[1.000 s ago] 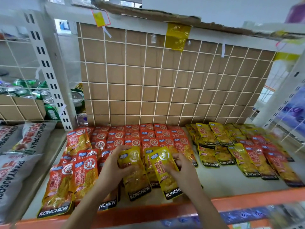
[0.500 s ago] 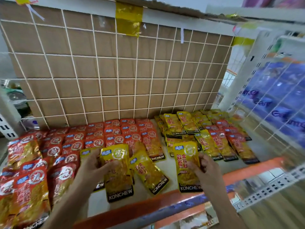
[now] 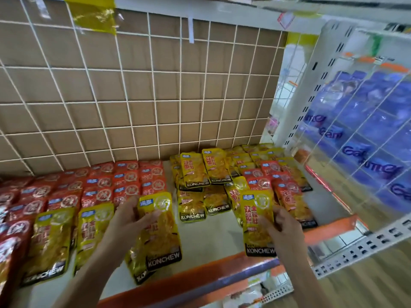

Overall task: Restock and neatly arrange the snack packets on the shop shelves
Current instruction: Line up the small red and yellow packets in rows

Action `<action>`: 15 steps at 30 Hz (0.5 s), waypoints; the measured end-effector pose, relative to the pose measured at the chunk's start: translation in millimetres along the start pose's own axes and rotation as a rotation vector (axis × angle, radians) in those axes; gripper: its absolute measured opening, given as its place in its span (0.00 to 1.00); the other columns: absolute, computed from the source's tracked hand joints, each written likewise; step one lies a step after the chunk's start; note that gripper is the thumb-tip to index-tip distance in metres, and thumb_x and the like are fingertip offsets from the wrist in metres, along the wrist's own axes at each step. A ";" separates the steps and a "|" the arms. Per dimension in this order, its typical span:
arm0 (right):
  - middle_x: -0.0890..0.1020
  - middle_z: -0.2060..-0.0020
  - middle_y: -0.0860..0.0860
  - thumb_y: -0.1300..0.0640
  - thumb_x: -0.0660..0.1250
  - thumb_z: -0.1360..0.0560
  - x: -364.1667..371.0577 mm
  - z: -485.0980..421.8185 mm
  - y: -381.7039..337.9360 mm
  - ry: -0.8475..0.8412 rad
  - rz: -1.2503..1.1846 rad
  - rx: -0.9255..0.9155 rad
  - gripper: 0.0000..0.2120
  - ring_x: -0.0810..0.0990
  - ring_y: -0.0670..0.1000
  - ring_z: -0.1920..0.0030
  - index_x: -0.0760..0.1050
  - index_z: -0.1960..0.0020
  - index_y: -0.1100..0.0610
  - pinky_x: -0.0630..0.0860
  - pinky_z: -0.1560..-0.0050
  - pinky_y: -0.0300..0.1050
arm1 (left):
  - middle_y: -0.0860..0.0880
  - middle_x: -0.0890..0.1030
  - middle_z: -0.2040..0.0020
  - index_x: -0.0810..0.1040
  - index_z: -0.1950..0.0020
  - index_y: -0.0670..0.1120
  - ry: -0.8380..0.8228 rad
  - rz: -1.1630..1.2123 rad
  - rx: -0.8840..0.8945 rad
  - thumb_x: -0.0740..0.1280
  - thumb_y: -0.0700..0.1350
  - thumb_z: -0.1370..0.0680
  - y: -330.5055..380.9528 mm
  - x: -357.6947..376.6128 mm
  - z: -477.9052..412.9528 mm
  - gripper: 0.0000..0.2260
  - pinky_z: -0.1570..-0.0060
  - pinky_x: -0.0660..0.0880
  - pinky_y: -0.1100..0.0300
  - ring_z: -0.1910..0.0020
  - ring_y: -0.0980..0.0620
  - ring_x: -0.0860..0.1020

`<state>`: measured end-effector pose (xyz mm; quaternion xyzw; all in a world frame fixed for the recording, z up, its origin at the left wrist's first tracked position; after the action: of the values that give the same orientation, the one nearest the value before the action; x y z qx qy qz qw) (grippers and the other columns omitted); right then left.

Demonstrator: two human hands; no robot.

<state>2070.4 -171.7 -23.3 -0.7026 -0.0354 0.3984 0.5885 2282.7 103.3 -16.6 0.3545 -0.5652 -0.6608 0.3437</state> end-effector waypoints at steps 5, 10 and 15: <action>0.81 0.59 0.55 0.51 0.70 0.29 2.2 -34.4 3.3 -0.096 -0.008 -0.057 0.12 0.79 0.55 0.56 0.75 0.49 0.56 0.76 0.55 0.49 | 0.47 0.84 0.60 0.75 0.48 0.43 0.000 -0.124 -0.009 0.72 0.42 0.31 -4.0 42.2 -12.7 0.13 0.59 0.79 0.52 0.60 0.49 0.82; 0.79 0.62 0.45 0.53 0.70 0.29 18.0 -51.8 -3.8 -0.179 0.067 -0.162 0.09 0.78 0.47 0.59 0.72 0.52 0.51 0.73 0.57 0.37 | 0.48 0.84 0.59 0.75 0.43 0.43 0.044 -0.233 -0.063 0.73 0.40 0.31 -20.6 67.0 -21.6 0.18 0.64 0.79 0.58 0.61 0.53 0.83; 0.80 0.54 0.47 0.41 0.66 0.28 33.2 -53.8 -7.1 -0.252 0.249 -0.210 0.18 0.78 0.48 0.52 0.70 0.43 0.49 0.74 0.53 0.45 | 0.50 0.80 0.56 0.73 0.39 0.46 0.166 -0.286 -0.098 0.73 0.40 0.31 -18.5 72.2 -18.6 0.22 0.73 0.75 0.67 0.63 0.55 0.80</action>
<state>2128.3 -195.3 -34.9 -0.7036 -0.0628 0.5471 0.4492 2260.7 34.6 -42.8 0.4674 -0.4459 -0.6982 0.3085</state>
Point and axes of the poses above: each hand's wrist, its own z-axis away from the middle knuckle, its own x-axis out of the palm, y = z × x, the point moved 10 cm from there along -z, towards the middle knuckle
